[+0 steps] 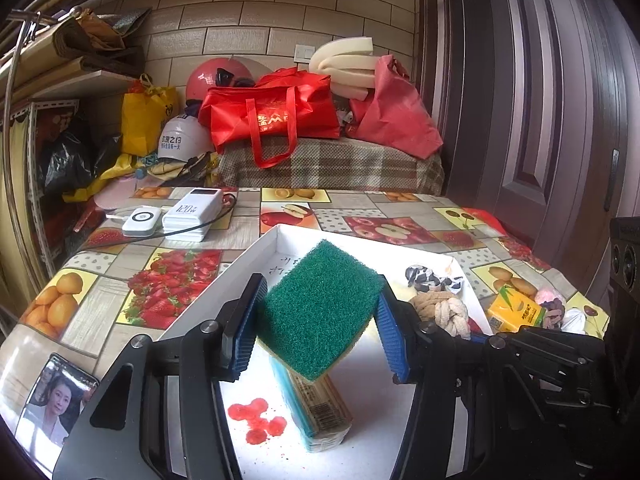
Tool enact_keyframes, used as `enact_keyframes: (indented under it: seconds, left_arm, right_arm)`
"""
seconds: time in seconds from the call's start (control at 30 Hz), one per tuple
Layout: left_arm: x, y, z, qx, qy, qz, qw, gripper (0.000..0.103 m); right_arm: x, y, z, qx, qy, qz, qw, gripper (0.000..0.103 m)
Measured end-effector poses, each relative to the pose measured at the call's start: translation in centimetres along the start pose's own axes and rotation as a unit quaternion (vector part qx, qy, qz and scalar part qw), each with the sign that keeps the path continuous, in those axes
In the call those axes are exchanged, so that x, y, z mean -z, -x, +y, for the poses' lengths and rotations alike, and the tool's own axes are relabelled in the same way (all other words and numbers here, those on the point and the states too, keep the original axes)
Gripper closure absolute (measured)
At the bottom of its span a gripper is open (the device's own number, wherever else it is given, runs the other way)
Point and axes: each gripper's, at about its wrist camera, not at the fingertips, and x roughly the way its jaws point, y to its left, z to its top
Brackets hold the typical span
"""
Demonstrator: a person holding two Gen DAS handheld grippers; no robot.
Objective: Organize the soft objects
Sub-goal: 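Carry the green sponge into the box with left tool while right tool carries rope toy over it, then open the left tool to drop the green sponge while right tool releases the rope toy in the box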
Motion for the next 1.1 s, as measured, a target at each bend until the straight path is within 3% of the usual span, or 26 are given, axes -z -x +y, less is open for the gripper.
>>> enact_keyframes:
  seconds: [0.3, 0.4, 0.43, 0.47, 0.5, 0.53, 0.57, 0.63, 0.97, 1.1]
  left_arm:
    - [0.0, -1.6, 0.1, -0.003, 0.005, 0.017, 0.9998, 0.046]
    - [0.0, -1.5, -0.1, -0.015, -0.002, 0.012, 0.9998, 0.039]
    - [0.0, -1.4, -0.1, -0.024, -0.004, 0.008, 0.9997, 0.032]
    - [0.1, -1.4, 0.0, -0.028, -0.002, 0.008, 0.9996, 0.019]
    - [0.1, -1.5, 0.4, -0.026, 0.005, 0.012, 0.9996, 0.013]
    - [0.1, -1.6, 0.8, -0.025, 0.014, 0.015, 0.9995, 0.003]
    - [0.1, -1.6, 1.2, -0.026, 0.025, 0.015, 0.9992, 0.000]
    - [0.2, -1.5, 1.9, -0.028, 0.041, 0.011, 0.9987, 0.000]
    - [0.4, -0.4, 2.2, -0.032, 0.046, -0.011, 0.9983, 0.000]
    - [0.2, 0.6, 3.1, -0.047, 0.063, -0.032, 0.9964, 0.000]
  right_arm:
    - [0.1, -0.1, -0.8, 0.014, -0.022, 0.006, 1.000, 0.079]
    - [0.1, -0.1, -0.5, 0.017, -0.016, 0.007, 1.000, 0.079]
    - [0.1, -0.1, -0.4, 0.019, -0.015, 0.007, 1.000, 0.078]
    - [0.1, -0.2, -0.4, 0.021, -0.014, 0.009, 1.000, 0.071]
    - [0.1, -0.2, -0.4, 0.026, -0.015, 0.010, 1.000, 0.066]
    - [0.1, -0.2, -0.4, 0.030, -0.016, 0.010, 0.999, 0.054]
    - [0.1, -0.3, -0.5, 0.033, -0.017, 0.011, 0.999, 0.038]
    - [0.2, -0.2, -0.5, 0.036, -0.018, 0.009, 0.999, 0.017]
    - [0.2, 0.3, -0.7, 0.044, -0.022, 0.000, 0.999, 0.015]
    - [0.3, 0.0, -0.9, 0.017, -0.055, 0.002, 0.998, 0.014]
